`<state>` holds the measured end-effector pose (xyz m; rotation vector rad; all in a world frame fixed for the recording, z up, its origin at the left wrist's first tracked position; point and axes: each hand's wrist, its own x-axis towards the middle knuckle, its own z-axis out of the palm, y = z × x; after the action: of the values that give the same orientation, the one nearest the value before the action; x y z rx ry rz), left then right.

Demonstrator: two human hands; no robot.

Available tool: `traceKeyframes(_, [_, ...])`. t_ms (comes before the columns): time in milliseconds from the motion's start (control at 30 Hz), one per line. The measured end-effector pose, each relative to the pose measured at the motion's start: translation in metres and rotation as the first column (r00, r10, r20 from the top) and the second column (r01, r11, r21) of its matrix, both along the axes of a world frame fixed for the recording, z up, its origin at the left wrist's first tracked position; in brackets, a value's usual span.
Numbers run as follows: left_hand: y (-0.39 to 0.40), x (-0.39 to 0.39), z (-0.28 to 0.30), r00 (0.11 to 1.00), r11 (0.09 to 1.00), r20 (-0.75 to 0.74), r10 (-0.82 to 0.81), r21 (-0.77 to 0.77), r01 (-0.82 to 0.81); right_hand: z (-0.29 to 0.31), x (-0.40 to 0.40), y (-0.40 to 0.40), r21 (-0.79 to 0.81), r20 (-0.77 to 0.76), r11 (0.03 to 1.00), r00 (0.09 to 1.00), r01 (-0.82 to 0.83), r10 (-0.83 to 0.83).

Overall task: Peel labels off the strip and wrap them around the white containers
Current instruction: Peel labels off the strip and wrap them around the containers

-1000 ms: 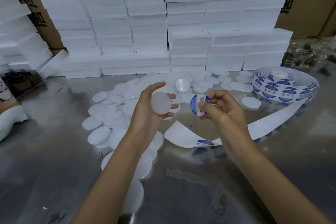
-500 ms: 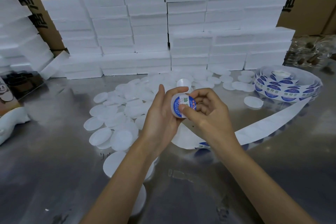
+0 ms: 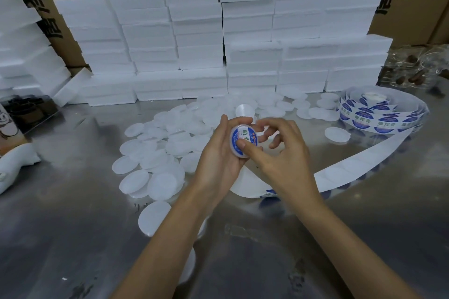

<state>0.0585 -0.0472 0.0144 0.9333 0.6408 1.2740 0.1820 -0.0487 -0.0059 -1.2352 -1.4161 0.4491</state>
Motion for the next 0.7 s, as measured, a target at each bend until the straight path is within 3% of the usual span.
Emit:
traceKeyframes(133, [-0.001,0.0,0.002,0.994,0.998,0.103,-0.027,-0.048,0.032,-0.004,0.006,-0.003,-0.031,0.035,0.998,0.998,0.056,-0.055])
traceKeyframes(300, [-0.004,0.003,-0.002,0.981,0.996,0.187,-0.052,-0.066,0.065,-0.008,0.0,-0.009,0.017,0.311,0.991,0.942,0.129,-0.128])
traceKeyframes(500, [-0.008,0.01,-0.005,0.971,0.988,0.191,-0.147,-0.02,0.153,-0.01,0.007,-0.004,0.038,0.179,0.996,0.98,0.083,-0.089])
traceKeyframes(600, [-0.006,0.012,-0.008,0.992,0.992,0.036,-0.122,-0.008,0.122,-0.011,0.011,0.0,0.063,0.153,0.996,0.985,0.067,-0.076])
traceKeyframes(700, [-0.003,0.008,-0.012,0.949,0.99,-0.317,0.012,0.134,0.032,-0.012,0.018,0.005,0.078,0.144,0.994,0.985,0.082,-0.093])
